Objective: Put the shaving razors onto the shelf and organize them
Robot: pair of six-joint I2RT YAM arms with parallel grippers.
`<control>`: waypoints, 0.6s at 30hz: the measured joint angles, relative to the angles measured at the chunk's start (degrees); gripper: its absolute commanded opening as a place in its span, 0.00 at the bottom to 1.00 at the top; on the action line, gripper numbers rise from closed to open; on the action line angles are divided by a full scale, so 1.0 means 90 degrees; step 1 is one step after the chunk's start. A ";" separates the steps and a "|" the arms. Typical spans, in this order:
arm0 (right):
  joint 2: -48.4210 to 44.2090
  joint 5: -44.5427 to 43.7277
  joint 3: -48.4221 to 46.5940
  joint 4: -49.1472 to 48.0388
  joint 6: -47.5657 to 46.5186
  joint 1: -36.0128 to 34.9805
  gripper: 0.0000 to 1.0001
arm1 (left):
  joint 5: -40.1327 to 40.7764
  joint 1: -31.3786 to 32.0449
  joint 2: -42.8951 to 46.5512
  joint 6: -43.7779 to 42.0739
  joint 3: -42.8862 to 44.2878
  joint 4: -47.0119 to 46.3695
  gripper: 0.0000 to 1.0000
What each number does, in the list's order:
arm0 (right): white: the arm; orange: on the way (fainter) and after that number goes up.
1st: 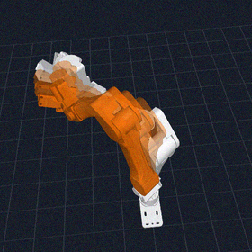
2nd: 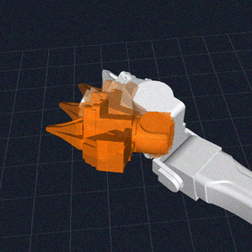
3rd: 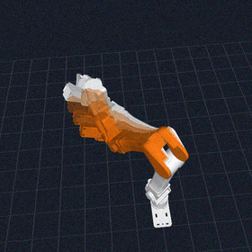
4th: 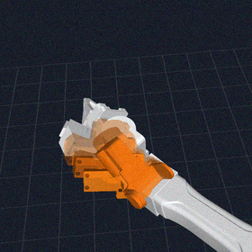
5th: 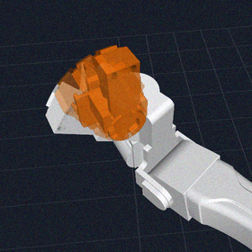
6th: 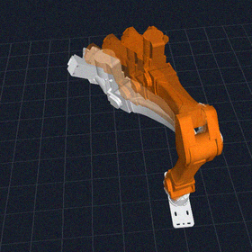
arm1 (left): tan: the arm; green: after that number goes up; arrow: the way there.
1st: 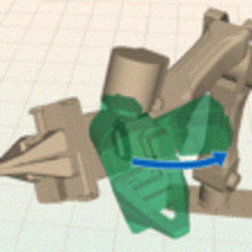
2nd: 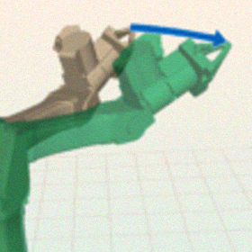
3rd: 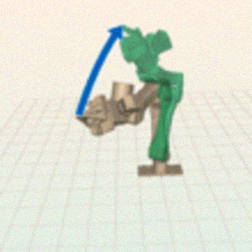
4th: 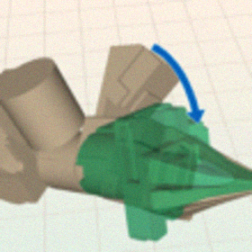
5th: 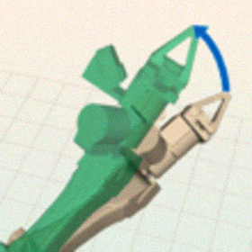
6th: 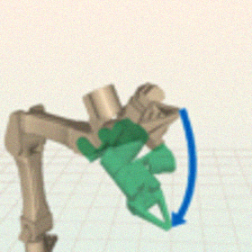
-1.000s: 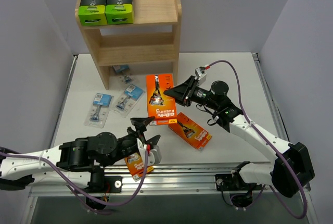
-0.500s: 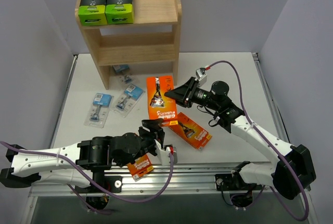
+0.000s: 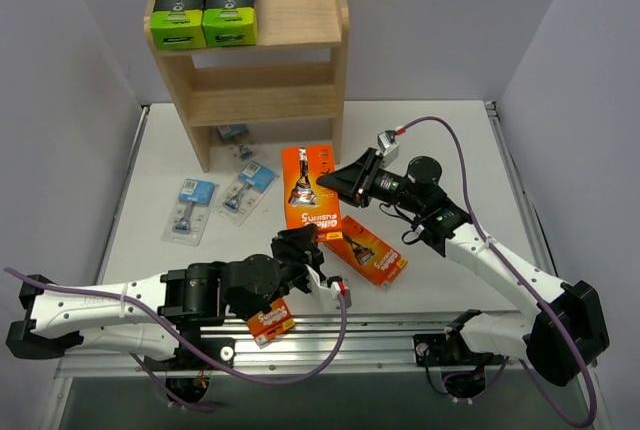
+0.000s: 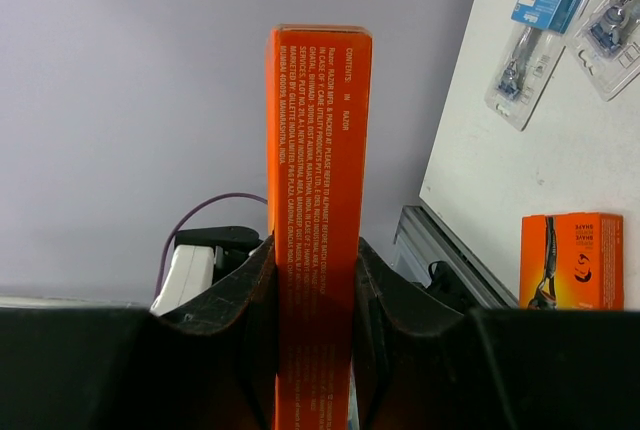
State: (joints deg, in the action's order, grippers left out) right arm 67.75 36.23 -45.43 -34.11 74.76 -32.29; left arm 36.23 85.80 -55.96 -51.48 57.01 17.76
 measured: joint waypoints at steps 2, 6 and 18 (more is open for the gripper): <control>-0.0015 -0.0029 0.0000 0.0002 -0.0002 0.0000 0.00 | 0.0022 0.0002 -0.0029 -0.0036 0.0000 -0.0032 0.28; -0.0017 -0.0107 0.0000 0.0005 -0.0019 0.0007 0.00 | 0.0114 0.0002 -0.0100 -0.0083 0.0000 -0.0051 0.15; -0.0017 -0.0146 0.0000 0.0005 -0.0022 0.0005 0.02 | 0.0143 0.0002 -0.0061 0.0051 -0.0002 -0.0049 0.02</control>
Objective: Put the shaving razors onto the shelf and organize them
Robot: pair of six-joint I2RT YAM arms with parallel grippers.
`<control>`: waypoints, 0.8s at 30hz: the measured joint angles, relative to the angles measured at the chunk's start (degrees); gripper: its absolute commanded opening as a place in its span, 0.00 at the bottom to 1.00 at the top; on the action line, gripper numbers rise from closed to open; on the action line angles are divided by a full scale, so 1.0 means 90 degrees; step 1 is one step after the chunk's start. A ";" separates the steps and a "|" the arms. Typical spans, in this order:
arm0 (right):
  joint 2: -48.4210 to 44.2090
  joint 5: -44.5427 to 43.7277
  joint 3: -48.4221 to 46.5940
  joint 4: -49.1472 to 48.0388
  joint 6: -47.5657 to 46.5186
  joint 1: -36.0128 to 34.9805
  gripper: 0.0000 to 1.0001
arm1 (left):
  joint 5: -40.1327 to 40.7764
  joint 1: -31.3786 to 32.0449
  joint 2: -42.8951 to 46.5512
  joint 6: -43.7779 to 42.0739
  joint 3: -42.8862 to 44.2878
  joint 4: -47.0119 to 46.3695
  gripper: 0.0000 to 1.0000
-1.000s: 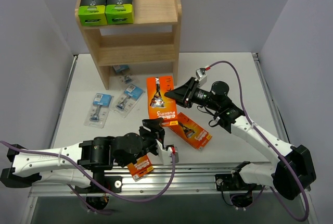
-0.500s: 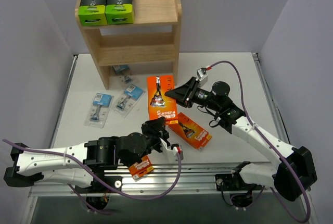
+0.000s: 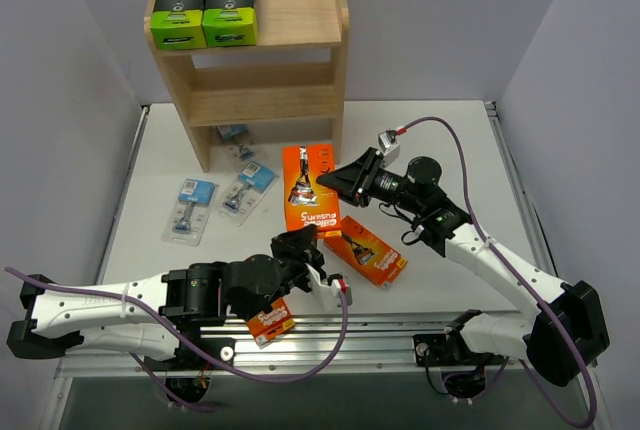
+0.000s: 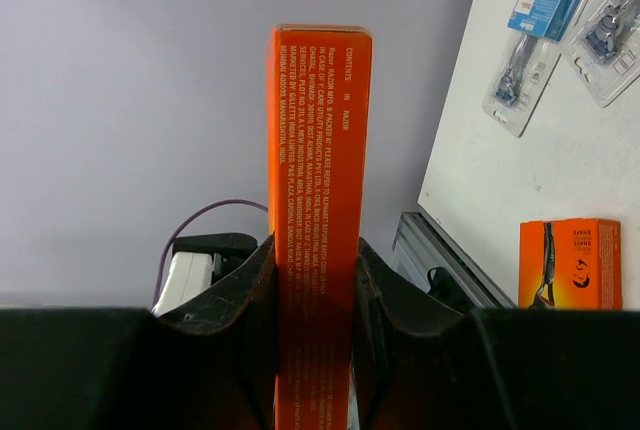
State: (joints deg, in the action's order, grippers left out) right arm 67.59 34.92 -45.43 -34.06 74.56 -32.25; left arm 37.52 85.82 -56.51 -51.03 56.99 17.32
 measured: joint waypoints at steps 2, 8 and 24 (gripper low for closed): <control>0.0000 -0.0002 0.0000 -0.0002 0.0027 0.0002 0.08 | -0.0007 0.0000 0.0029 0.0066 0.0000 0.0002 0.02; 0.0002 0.0032 0.0002 -0.0170 0.0204 0.0015 0.43 | -0.0078 0.0000 0.0233 0.0223 0.0000 0.0005 0.02; -0.0085 0.0153 0.0151 -0.0350 0.0410 0.0605 0.68 | 0.0024 -0.0005 0.0561 0.0447 0.0007 0.0121 0.02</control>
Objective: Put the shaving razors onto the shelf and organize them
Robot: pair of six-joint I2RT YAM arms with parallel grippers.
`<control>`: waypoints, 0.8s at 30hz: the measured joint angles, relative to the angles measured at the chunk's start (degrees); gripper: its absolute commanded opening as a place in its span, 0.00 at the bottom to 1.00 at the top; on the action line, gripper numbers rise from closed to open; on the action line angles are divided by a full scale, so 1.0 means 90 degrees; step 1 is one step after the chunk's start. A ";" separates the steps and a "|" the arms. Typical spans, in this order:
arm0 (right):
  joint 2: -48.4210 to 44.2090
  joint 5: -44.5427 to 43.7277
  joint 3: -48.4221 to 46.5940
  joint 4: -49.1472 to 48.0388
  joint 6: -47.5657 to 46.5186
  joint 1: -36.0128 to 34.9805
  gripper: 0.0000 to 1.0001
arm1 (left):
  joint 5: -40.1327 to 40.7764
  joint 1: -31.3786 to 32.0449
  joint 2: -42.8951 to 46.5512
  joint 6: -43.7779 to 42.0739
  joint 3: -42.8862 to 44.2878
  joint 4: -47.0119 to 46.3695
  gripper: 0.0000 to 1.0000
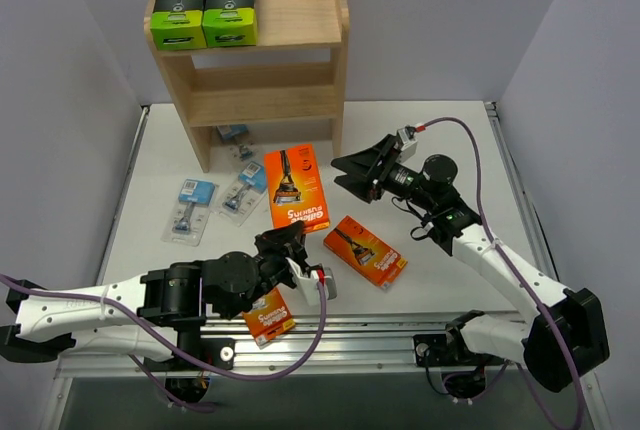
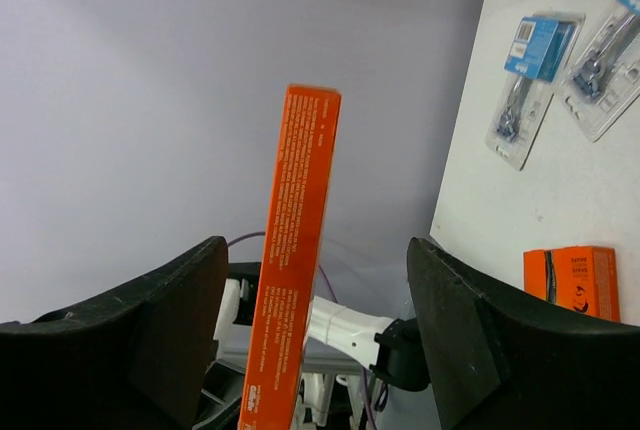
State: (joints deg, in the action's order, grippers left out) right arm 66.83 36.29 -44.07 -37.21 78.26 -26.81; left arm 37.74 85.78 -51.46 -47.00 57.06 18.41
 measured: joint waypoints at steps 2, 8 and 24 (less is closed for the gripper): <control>-0.0138 0.0061 0.0114 0.0002 0.0019 0.0240 0.68 | -0.0012 0.0000 0.0029 0.0000 0.0044 0.0114 0.02; -0.0503 0.0282 0.0459 -0.0049 0.0019 0.0746 0.68 | -0.0078 -0.0046 0.0041 -0.0085 0.0597 0.0376 0.02; -0.0923 0.1462 0.0850 0.0432 -0.0486 0.2276 0.69 | -0.2572 -0.2871 -0.1846 -0.0595 0.3565 0.0566 0.02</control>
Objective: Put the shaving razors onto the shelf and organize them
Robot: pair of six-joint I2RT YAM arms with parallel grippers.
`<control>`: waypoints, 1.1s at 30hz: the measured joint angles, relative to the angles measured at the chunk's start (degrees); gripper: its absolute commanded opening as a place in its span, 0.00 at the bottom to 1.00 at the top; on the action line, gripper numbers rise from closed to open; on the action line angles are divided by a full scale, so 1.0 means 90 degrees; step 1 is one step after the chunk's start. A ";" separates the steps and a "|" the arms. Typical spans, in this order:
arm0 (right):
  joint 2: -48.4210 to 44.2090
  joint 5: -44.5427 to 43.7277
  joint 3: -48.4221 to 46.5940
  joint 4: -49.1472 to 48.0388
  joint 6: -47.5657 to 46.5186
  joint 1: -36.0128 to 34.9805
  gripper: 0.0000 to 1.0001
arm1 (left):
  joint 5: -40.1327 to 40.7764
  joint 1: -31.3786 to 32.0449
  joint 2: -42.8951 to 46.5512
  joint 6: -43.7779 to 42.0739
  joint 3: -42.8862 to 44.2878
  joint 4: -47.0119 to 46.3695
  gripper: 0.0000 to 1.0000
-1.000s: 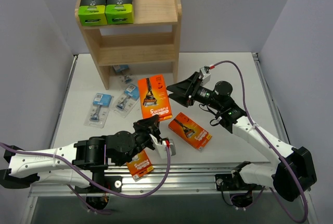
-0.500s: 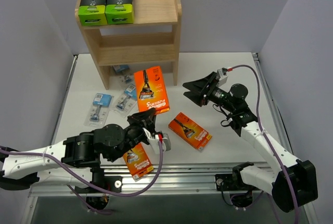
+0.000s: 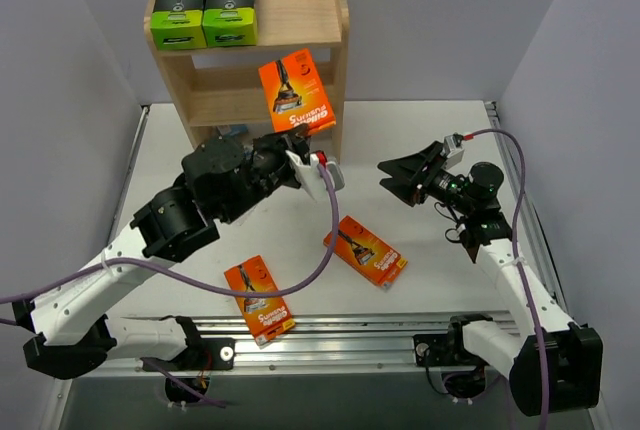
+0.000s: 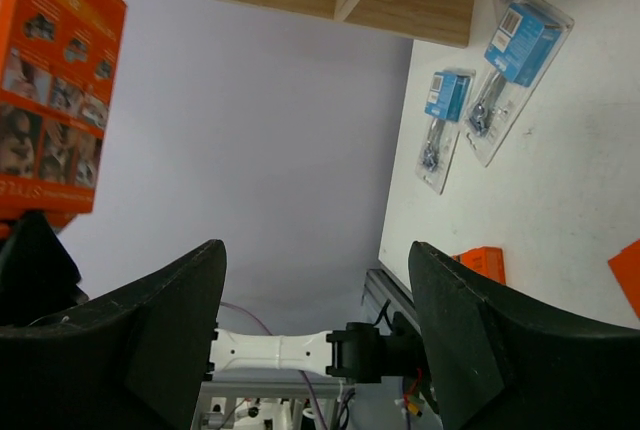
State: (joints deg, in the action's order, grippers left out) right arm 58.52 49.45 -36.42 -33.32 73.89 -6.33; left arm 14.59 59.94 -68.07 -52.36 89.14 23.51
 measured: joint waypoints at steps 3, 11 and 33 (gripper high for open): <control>0.0019 0.0287 -0.0039 0.0214 -0.0236 0.0296 0.69 | -0.0444 -0.0452 -0.0372 -0.0073 0.0593 0.0121 0.02; 0.0260 0.0738 -0.0185 0.0636 -0.1061 0.0656 0.70 | -0.2055 -0.1780 -0.1537 -0.0141 0.2562 0.0901 0.02; 0.0486 0.0699 -0.0056 0.1195 -0.2004 0.0651 0.70 | -0.4138 -0.3303 -0.4192 -0.0085 0.5510 0.1848 0.02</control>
State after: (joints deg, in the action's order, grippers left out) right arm 62.89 55.75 -36.93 -22.57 55.86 -0.47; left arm -22.65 30.22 -105.80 -53.12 138.74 40.14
